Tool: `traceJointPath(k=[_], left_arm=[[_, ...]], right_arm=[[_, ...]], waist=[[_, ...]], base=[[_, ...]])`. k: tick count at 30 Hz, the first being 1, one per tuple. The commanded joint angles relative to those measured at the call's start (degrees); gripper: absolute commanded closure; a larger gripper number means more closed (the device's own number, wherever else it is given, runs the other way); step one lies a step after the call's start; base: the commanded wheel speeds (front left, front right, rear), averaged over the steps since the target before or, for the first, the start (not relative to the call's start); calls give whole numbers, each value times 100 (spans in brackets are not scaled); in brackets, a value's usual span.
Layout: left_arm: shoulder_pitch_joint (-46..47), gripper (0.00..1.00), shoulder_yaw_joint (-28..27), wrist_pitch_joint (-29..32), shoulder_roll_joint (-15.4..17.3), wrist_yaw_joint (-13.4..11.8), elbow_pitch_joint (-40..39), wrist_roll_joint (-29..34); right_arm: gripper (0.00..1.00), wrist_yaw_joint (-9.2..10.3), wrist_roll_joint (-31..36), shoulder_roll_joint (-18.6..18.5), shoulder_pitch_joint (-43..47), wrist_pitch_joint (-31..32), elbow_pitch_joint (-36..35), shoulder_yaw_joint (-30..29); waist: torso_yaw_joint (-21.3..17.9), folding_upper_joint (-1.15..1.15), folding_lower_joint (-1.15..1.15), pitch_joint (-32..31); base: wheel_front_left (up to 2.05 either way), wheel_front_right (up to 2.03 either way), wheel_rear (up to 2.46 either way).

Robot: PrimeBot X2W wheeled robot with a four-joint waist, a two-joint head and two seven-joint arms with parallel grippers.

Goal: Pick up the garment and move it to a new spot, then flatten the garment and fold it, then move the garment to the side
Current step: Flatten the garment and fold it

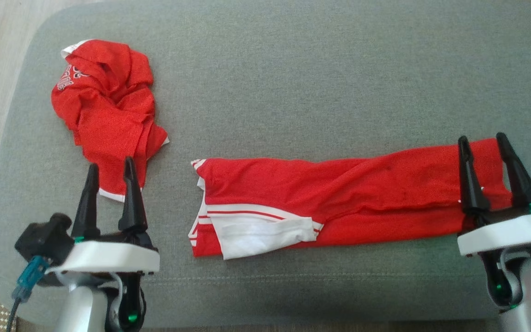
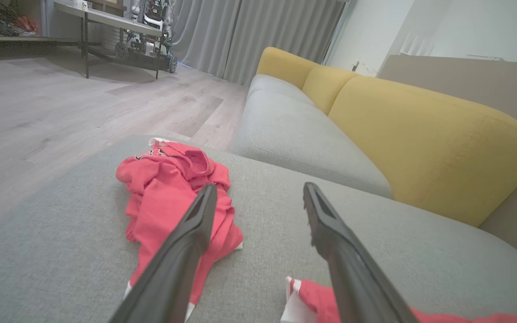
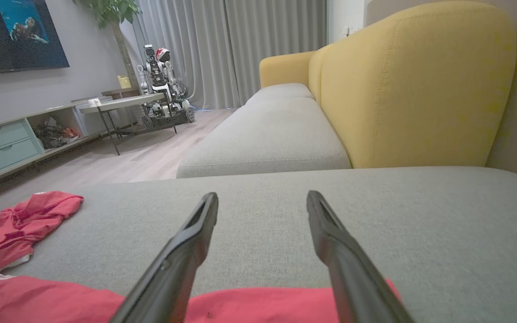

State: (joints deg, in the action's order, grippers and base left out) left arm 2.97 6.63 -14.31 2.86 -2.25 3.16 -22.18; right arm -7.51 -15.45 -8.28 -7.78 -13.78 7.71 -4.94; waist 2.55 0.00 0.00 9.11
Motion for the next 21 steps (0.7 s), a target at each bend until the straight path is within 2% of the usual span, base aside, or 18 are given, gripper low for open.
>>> traceJointPath(k=[1, 6, 13, 21], left_arm=[[166, 0, -225, -68, 8, 40, -170, 45], [235, 0, -153, -68, 4, 59, -137, 38], [387, 0, -56, -68, 3, 118, -88, 40], [471, 0, -41, -68, 2, 137, -48, 65]], right_arm=[[0, 2, 38, 13, -112, -67, -138, 54], [0, 2, 158, 198, -199, -17, 258, -322], [0, 2, 442, 476, -672, 409, 994, -1484], [0, 2, 547, 536, -994, 846, 1628, -1959]], waist=[[-1, 0, 0, 28], [10, 0, 0, 158], [12, 0, 0, 351], [21, 0, 0, 455]], base=[[0, 0, 0], [0, 0, 0], [0, 0, 0], [0, 0, 0]])
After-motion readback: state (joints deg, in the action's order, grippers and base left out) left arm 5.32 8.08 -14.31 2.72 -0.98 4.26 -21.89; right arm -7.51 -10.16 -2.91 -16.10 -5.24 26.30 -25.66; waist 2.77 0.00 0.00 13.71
